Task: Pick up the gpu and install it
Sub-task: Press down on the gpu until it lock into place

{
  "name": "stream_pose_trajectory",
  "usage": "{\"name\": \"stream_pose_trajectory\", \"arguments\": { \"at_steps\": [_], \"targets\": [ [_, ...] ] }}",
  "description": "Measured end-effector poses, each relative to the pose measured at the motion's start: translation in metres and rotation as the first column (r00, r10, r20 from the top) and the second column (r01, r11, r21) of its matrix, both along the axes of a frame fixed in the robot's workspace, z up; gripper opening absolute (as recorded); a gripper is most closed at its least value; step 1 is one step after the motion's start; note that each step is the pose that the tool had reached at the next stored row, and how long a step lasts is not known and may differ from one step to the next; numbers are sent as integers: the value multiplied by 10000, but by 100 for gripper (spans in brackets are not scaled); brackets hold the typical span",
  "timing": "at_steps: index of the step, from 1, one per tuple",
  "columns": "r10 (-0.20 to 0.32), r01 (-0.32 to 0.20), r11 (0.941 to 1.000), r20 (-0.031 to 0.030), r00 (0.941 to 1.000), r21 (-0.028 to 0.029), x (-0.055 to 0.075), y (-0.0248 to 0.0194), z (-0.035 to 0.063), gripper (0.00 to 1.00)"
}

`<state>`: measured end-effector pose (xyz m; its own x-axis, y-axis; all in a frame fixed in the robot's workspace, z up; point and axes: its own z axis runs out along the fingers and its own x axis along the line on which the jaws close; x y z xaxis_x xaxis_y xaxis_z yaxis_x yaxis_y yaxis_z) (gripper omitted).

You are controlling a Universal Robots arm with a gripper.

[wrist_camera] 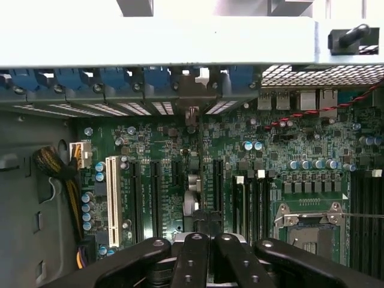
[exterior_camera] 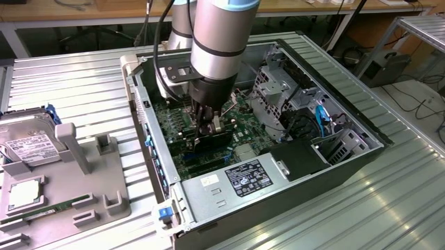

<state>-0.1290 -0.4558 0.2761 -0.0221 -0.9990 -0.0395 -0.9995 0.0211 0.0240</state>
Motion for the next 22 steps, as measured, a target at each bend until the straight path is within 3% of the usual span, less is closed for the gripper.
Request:
{"name": "stream_pose_trajectory", "arguments": {
  "at_steps": [8,10,13,15,22],
  "targets": [
    [-1,1,10000,10,10000,3,-2,0,-50,11],
    [-2,2,10000,13,10000,8,-2,0,-1,11],
    [-2,2,10000,7,10000,3,-1,0,211,11],
    [-1,1,10000,6,10000,2,-1,0,271,11],
    [-1,1,10000,8,10000,4,-1,0,271,11]
  ]
}}
